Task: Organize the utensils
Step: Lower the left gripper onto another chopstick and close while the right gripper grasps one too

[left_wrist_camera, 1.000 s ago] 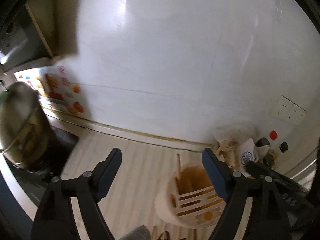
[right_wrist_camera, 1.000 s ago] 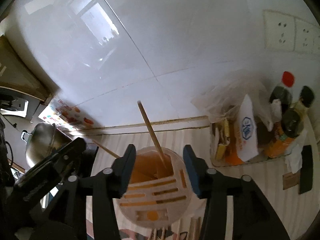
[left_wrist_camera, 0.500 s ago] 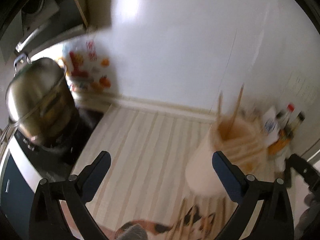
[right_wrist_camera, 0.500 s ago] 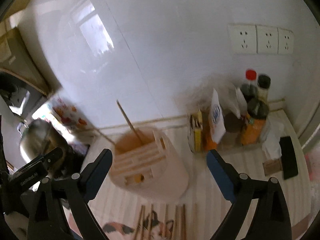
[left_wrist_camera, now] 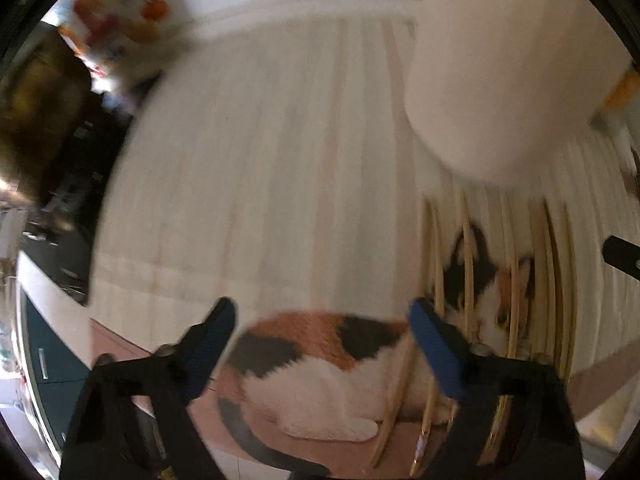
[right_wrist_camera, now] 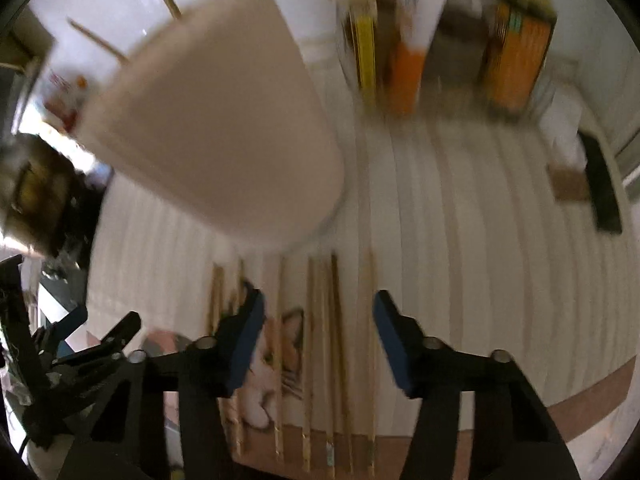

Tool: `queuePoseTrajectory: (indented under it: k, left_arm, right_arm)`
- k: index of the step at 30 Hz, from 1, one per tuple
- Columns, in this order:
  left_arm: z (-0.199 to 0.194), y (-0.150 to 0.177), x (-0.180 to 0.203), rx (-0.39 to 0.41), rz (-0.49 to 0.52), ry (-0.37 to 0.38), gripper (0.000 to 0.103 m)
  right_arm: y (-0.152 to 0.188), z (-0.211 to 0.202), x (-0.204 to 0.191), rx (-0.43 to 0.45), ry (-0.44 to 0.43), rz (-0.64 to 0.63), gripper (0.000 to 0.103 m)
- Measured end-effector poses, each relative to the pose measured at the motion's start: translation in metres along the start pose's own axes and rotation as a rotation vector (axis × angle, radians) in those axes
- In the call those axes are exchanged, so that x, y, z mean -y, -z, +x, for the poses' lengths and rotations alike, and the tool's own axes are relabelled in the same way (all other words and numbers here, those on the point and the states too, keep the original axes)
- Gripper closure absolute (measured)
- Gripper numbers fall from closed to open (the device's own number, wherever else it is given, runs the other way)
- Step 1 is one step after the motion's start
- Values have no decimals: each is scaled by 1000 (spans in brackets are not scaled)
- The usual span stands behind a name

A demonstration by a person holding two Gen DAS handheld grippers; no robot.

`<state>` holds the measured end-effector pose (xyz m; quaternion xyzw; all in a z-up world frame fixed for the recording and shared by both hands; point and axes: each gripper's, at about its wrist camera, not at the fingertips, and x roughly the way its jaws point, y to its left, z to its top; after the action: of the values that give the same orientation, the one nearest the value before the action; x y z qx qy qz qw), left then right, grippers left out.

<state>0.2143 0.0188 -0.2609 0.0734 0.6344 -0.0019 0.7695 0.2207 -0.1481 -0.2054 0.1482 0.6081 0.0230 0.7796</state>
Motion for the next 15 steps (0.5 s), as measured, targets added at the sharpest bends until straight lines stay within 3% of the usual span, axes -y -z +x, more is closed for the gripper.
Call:
queuePoseTrajectory:
  k: [2,7,10,12,15]
  left_arm:
    - [13,5,7,-46,20,41,35]
    - [32,12,26,-93,77,76,53]
    - [34,14,32,-93,94,78,72]
    - [35,9,32,-98,88,84,93]
    - [37,7,29,-96,70,48,97]
  right_arm:
    - [10,16,5,-45,25,8,58]
    - [26,41,22,-130,54,29,62]
    - [33,52,28,-170,58,39,61]
    - [38,58,31,-196,58,46,61]
    - [38,67,30,-218,73,35,61]
